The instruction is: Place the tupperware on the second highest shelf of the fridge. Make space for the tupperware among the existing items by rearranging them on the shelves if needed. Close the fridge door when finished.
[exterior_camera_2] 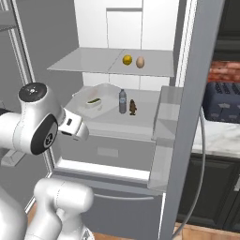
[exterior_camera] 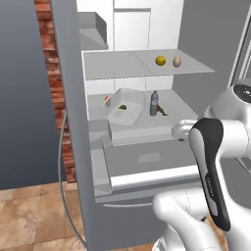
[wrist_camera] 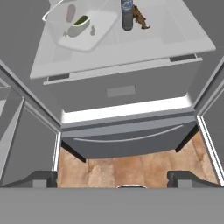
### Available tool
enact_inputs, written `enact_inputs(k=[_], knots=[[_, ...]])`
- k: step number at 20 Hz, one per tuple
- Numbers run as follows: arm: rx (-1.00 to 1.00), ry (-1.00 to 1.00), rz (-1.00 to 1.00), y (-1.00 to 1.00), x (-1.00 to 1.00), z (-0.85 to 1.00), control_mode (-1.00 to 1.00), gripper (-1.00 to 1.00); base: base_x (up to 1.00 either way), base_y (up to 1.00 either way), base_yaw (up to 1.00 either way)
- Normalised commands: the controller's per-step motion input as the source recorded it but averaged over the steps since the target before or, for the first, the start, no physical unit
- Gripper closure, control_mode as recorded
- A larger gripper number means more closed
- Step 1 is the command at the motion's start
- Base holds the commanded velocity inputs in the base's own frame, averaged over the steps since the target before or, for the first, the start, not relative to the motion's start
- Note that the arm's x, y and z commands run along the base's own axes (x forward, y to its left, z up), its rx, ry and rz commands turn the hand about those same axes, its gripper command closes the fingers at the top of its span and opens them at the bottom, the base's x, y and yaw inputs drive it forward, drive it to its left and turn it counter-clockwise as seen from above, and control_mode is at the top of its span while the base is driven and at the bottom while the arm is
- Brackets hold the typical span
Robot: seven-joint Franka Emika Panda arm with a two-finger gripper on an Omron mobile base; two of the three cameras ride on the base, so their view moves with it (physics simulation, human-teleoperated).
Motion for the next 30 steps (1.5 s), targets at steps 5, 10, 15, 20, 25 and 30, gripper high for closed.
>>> enact_inputs(k=[5,10,15,20,25,30], knots=[[0.00,0.00,0.00,0.00,0.00,0.00,1.00,-1.00,-0.94,-0.04,0.00],[0.00,0.00,0.00,0.00,0.00,0.00,1.00,-1.00,-0.83,0.00,-0.01],[0.00,-0.01,0.00,-0.02,-0.19,0.00,-1.00,-1.00,0.00,0.00,0.00],[0.00,-0.17,-0.18,-0.29,-0.92,-0.05,-1.00,-1.00,0.00,0.00,0.00],[-0.07,-0.15,0.04,0.27,-0.18,0.03,-1.00,-1.00,0.00,0.00,0.00],[-0.19,-0.03,0.24,0.53,-0.09,0.01,-1.00,-1.00,0.00,0.00,0.00]])
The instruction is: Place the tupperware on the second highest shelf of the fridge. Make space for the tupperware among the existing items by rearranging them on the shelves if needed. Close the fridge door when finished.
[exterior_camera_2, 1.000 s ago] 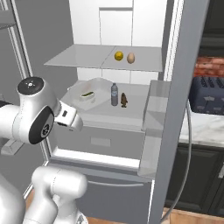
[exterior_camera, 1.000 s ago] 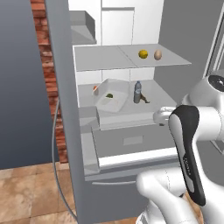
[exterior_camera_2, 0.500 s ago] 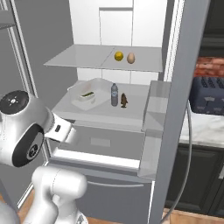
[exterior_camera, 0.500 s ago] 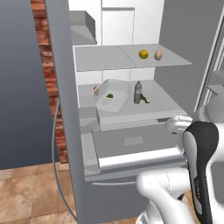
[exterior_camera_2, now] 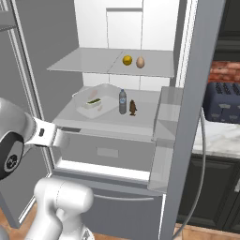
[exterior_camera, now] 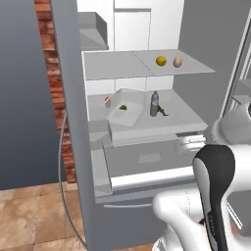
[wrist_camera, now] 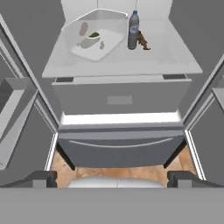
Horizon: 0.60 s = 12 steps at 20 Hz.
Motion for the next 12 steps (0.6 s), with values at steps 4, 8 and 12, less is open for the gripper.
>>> enact_inputs(k=[4,8,12], knots=[[-0.20,0.00,0.28,0.55,-0.22,0.00,-1.00,-1.00,0.00,0.00,0.00],[-0.17,0.01,0.26,0.62,-0.20,0.00,-1.00,-1.00,0.00,0.00,0.00],[-0.18,0.05,0.22,0.80,-0.14,0.00,-1.00,-1.00,0.00,0.00,0.00]])
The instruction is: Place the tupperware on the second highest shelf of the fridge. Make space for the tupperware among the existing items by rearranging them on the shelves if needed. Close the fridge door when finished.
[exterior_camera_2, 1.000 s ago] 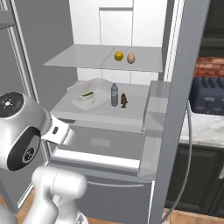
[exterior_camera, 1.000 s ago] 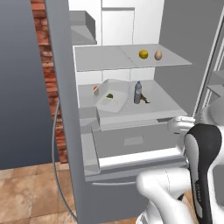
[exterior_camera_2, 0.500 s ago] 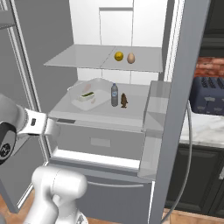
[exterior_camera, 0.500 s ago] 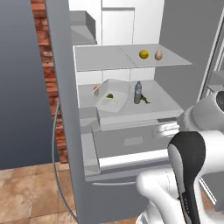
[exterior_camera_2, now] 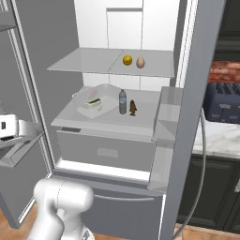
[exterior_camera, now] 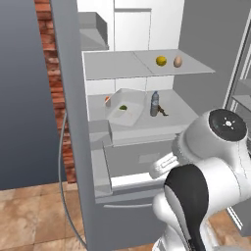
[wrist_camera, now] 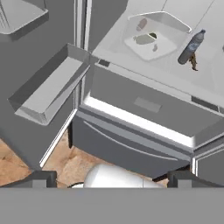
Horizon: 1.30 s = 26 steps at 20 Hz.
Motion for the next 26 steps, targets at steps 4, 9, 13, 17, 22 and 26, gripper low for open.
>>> enact_inputs(k=[4,9,13,17,22,26], knots=[[-0.24,0.03,0.13,0.99,0.00,0.00,-1.00,-1.00,0.00,0.00,0.00],[-0.22,0.01,0.03,0.77,0.00,0.00,-1.00,-1.00,0.00,0.00,0.00],[-0.09,0.02,0.00,0.24,0.00,0.00,-1.00,-1.00,0.00,0.00,0.00],[-0.10,0.02,0.00,0.30,0.02,0.00,-1.00,-1.00,0.00,0.00,0.00],[-0.22,0.00,0.00,0.72,0.08,-0.07,-1.00,-1.00,0.00,0.00,0.00],[-0.28,0.01,0.00,0.94,0.24,-0.29,-1.00,-1.00,0.00,0.00,0.00]])
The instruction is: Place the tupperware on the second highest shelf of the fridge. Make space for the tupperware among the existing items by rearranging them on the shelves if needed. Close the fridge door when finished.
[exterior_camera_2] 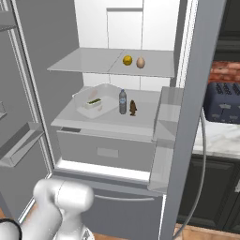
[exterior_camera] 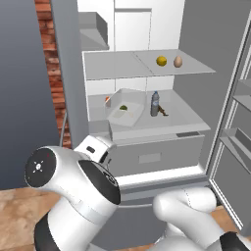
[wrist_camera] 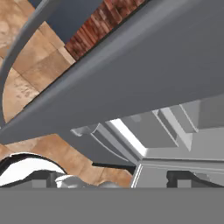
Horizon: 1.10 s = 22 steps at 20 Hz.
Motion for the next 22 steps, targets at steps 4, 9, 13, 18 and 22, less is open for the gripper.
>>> enact_inputs(k=[4,9,13,18,22], knots=[[-0.32,0.03,-0.01,0.90,0.41,-0.40,-1.00,-1.00,0.00,0.00,0.00],[-0.36,0.00,-0.03,0.98,0.43,-0.53,-1.00,-1.00,0.00,0.00,0.00],[-0.38,0.00,-0.03,0.86,0.13,-0.74,-1.00,-1.00,0.00,0.00,0.00],[-0.32,0.00,-0.07,0.38,0.21,-0.79,-1.00,-1.00,0.00,0.00,0.00],[-0.25,0.00,-0.06,0.32,0.38,-0.54,-1.00,-1.00,0.00,0.00,0.00]])
